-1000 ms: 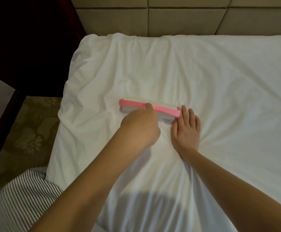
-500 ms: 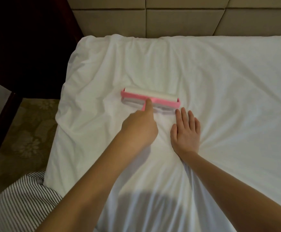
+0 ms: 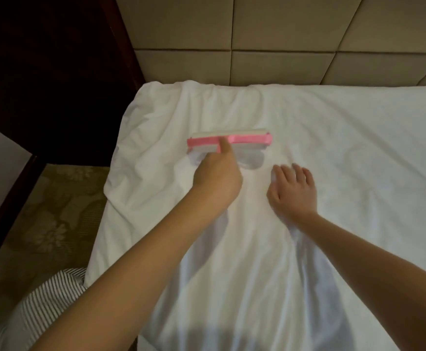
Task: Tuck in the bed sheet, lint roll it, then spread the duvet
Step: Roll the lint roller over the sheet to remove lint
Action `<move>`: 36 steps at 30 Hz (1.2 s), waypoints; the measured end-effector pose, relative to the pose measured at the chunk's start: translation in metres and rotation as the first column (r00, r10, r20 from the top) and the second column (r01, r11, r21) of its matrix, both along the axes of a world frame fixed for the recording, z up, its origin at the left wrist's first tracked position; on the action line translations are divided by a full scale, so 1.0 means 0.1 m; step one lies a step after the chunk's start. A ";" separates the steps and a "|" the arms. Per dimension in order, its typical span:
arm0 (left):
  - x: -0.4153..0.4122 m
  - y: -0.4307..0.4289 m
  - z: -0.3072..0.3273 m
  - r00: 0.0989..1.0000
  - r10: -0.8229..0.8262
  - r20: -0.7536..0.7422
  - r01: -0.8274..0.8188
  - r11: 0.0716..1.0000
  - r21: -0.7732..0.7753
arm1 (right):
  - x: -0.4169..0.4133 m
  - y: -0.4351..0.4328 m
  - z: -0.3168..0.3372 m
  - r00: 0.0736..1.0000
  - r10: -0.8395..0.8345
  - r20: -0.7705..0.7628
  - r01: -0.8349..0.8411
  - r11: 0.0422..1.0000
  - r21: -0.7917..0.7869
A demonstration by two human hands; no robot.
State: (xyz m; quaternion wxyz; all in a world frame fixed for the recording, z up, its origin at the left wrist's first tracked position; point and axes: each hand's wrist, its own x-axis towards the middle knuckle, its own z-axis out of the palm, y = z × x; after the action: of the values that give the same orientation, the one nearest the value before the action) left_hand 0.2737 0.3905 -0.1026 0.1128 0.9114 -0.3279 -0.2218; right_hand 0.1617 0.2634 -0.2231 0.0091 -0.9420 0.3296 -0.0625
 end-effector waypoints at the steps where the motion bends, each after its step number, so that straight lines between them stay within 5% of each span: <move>1: 0.04 0.02 -0.06 1.000 0.002 0.004 -0.002 0.999 0.049 | 0.12 -0.10 0.06 1.000 -0.020 -0.017 0.021 1.000 0.016; 6: 0.45 -0.44 -0.43 0.998 -0.062 -0.002 0.062 0.995 0.085 | 0.49 -0.31 -0.21 0.985 -0.119 -0.124 0.143 0.969 0.199; 10: 0.95 -1.00 -0.46 0.996 -0.019 -0.084 0.013 0.997 -0.070 | 0.46 -0.33 -0.38 0.992 -0.125 -0.032 0.128 0.972 0.195; 22: 0.56 -0.73 -0.58 0.994 -0.036 0.103 0.031 0.998 0.049 | 0.48 -0.33 -0.49 0.989 -0.119 0.085 0.105 0.981 0.162; 27: 1.25 -1.23 -0.74 0.999 -0.023 -0.033 0.020 0.996 -0.086 | 0.47 -0.33 -0.50 0.988 -0.124 0.091 0.108 0.980 0.166; 36: 0.37 -0.44 -0.75 0.999 0.010 0.043 -0.011 1.000 0.018 | 0.47 -0.32 -0.43 0.991 -0.127 0.050 0.117 0.980 0.161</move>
State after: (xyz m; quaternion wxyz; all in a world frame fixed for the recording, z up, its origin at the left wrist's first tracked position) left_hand 0.3103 0.3460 -0.1776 0.0985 0.9185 -0.3235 -0.2047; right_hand 0.2085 0.2312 -0.2661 0.0898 -0.9140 0.3903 -0.0649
